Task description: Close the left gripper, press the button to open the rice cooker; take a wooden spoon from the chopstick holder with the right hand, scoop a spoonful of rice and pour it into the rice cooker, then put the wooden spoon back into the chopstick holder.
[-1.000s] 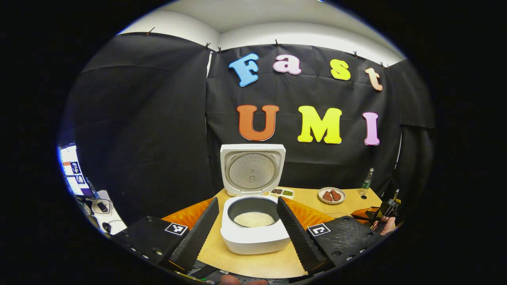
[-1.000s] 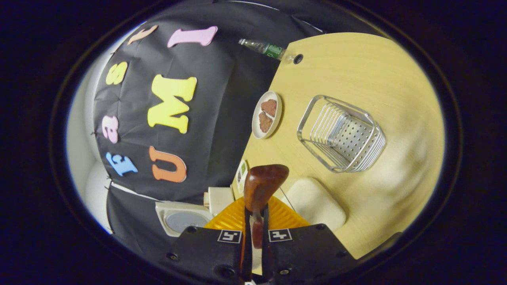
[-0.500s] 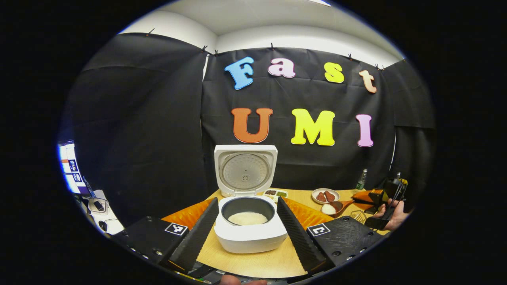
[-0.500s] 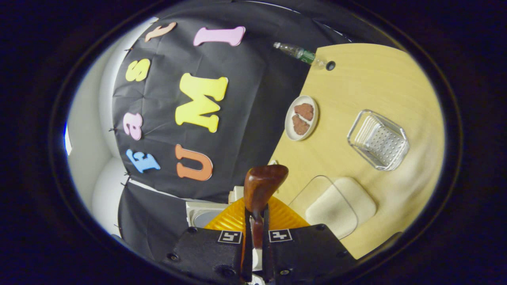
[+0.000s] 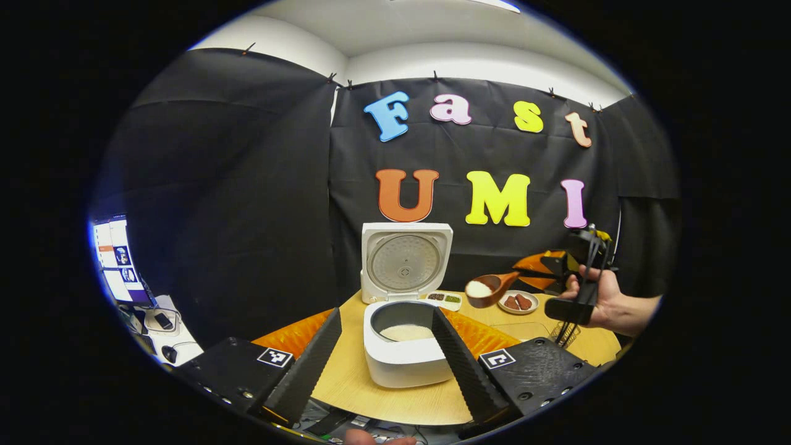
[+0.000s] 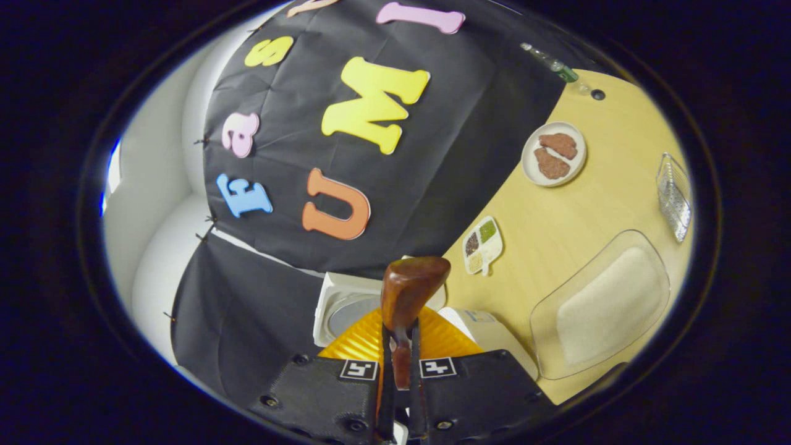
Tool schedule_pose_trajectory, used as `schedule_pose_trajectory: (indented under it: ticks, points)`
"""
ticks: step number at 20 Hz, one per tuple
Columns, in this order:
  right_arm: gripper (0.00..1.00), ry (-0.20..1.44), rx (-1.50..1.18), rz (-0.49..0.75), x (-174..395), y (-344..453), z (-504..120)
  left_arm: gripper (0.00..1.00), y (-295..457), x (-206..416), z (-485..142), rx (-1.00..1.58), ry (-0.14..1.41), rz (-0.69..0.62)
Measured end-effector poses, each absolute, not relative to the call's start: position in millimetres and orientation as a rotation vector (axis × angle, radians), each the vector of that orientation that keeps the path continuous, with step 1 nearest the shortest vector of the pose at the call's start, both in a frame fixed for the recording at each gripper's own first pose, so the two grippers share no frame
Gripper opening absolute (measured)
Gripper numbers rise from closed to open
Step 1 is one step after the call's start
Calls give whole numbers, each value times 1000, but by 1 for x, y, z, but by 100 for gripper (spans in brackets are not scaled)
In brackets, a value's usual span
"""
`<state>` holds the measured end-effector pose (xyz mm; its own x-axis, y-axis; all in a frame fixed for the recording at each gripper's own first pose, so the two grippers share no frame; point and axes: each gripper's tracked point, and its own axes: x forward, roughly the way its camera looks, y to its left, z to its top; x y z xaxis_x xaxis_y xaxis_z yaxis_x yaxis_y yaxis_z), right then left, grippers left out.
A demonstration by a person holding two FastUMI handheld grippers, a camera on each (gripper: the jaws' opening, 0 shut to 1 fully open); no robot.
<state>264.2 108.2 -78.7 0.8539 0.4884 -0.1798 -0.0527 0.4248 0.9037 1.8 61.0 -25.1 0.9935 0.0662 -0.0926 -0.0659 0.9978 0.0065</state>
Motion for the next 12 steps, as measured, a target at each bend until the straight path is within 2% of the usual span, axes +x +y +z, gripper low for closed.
schedule_pose_trajectory:
  ticks: [5, 6, 12]
  points:
    - [14, 485, 918, 373, 291, 161, -84, 94, 58, -12, -36, 1, 120, 37]
    - [11, 488, 861, 377, 296, 169, -86, 94, 53, -16, -36, -8, 126, 19]
    - [11, 481, 618, 399, 311, 204, -91, 94, 54, -23, -37, -1, 138, -3]
